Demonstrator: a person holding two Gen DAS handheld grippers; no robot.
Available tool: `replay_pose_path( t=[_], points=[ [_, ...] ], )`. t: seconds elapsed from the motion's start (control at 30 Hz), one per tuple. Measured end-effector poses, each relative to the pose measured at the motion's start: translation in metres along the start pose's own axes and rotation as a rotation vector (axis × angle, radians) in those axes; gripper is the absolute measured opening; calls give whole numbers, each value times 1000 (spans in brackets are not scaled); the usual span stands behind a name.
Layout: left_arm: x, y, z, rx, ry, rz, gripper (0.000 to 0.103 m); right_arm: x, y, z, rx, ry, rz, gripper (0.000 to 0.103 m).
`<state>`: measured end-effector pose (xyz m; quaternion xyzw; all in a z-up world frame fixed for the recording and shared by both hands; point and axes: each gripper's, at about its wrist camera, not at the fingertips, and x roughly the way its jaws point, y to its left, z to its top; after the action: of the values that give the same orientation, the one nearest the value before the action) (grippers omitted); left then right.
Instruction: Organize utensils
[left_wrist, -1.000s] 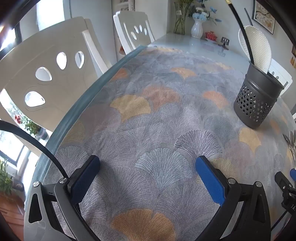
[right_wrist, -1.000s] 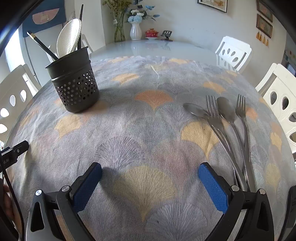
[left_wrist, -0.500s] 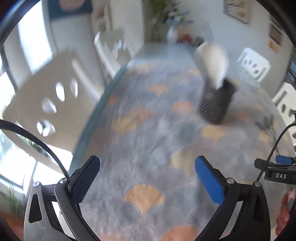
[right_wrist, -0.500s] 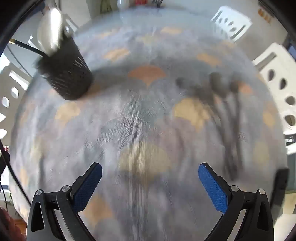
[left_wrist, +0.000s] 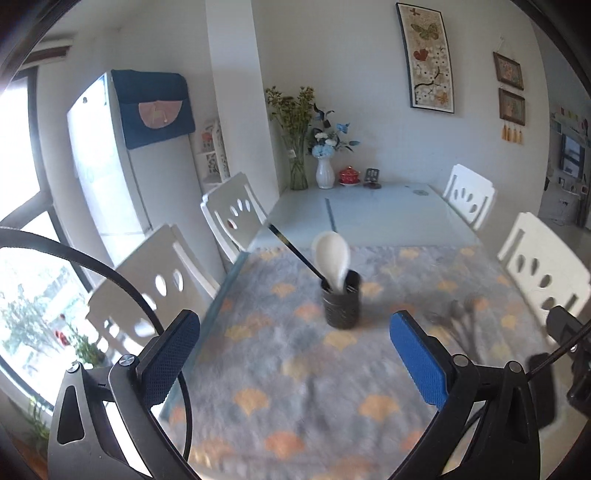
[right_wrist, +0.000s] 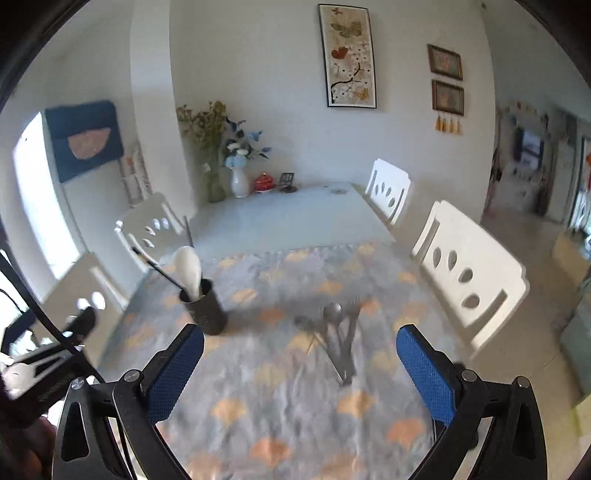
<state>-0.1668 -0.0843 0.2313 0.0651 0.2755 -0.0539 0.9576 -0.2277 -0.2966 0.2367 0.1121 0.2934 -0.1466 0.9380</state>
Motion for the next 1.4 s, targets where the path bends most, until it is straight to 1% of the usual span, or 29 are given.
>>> replay_pose_path(
  t=[0.07, 0.17, 0.3, 0.43, 0.6, 0.73, 0.83, 0.97, 1.07, 1.17, 1.2, 1.23, 1.3, 1.33, 1.4],
  points=[
    [-20, -7, -15, -12, 14, -26, 103, -22, -12, -12, 16, -30, -25, 103],
    [-46, -16, -37, -2, 20, -24, 103, -52, -29, -36, 37, -52, -41, 103],
    [-68, -22, -52, 0, 35, -32, 103, -80, -46, -54, 56, -58, -46, 103],
    [-80, -25, -62, -19, 51, -50, 103, -91, -56, -71, 81, -22, -36, 103],
    [-84, -31, -64, -14, 36, -45, 103, -85, -68, -74, 97, 32, -34, 103],
    [-67, -28, -55, -44, 33, -75, 103, -74, -66, -71, 94, 51, -45, 103],
    [-46, -24, -44, -54, 37, -84, 103, -58, -62, -60, 85, 52, -62, 103],
    [-18, -13, -32, -51, 51, -74, 103, -25, -47, -44, 71, 95, -49, 103],
    [8, 2, -22, -49, 56, -68, 103, 10, -28, -31, 51, 144, -24, 103],
    [46, 21, -12, -74, 97, -60, 103, 38, -9, -21, 37, 176, -6, 103],
    [59, 29, -10, -92, 111, -62, 103, 46, -4, -18, 30, 178, -16, 103],
    [71, 35, -9, -105, 125, -59, 103, 52, 2, -14, 26, 169, -50, 103],
    [100, 52, -7, -147, 179, -43, 103, 63, 6, -6, 33, 153, -94, 103],
    [111, 59, -7, -166, 205, -58, 102, 70, 7, -3, 42, 154, -103, 103],
    [133, 73, -6, -212, 256, -114, 102, 82, 7, 3, 59, 164, -131, 103]
  ],
)
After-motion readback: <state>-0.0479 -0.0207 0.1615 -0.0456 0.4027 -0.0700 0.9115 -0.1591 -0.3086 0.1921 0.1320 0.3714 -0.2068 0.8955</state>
